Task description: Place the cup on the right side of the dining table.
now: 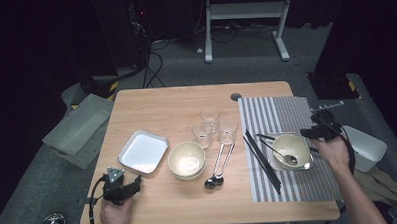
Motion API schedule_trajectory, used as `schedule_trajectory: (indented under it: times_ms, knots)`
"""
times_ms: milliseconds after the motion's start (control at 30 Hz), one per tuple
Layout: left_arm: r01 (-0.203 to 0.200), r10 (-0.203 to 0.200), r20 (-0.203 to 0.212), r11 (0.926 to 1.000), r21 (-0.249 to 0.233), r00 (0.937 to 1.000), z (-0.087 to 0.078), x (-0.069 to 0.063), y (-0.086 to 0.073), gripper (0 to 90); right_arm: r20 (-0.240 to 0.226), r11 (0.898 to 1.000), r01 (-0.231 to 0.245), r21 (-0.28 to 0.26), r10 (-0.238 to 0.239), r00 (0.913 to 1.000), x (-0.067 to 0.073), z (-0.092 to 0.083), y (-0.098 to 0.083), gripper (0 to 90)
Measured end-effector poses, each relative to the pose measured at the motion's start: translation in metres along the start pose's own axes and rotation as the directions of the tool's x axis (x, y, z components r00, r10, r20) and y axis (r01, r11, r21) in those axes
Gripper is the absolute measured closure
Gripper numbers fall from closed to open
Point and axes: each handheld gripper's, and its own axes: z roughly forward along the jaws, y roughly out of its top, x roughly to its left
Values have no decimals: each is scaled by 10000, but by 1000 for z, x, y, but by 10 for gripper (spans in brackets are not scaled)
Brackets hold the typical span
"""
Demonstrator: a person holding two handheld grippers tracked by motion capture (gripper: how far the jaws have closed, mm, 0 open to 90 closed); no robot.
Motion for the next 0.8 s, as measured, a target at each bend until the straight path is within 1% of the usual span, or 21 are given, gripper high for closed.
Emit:
schedule_trajectory:
  times_ms: [100, 233, 300, 400, 600, 800]
  knots:
    - [-2, 2, 1, 10000, 2, 10000, 0, 0, 0, 289, 315, 9991, -364, 226, 356, 9989, -12, -3, -15, 528]
    - [-2, 2, 1, 10000, 1, 10000, 0, 0, 0, 290, 636, 9951, -845, 506, 812, 9947, -28, -3, -33, 530]
    - [0, 0, 0, 10000, 2, 10000, 0, 0, 0, 290, 779, 9917, -1129, 620, 1079, 9911, -37, -4, -41, 531]
    - [7, -7, -1, 10000, 6, 10000, 0, 0, 0, 290, 993, 9870, -1418, 762, 1340, 9860, -47, -3, -50, 533]
    - [-4, 4, -1, 10000, 0, 10000, 0, 0, 0, 289, 1303, 9747, -1889, 1191, 1732, 9762, -60, 5, -61, 538]
    - [-1, 1, -1, 10000, 0, 10000, 0, 0, 0, 290, 1426, 9658, -2093, 1529, 1880, 9718, -65, 15, -68, 538]
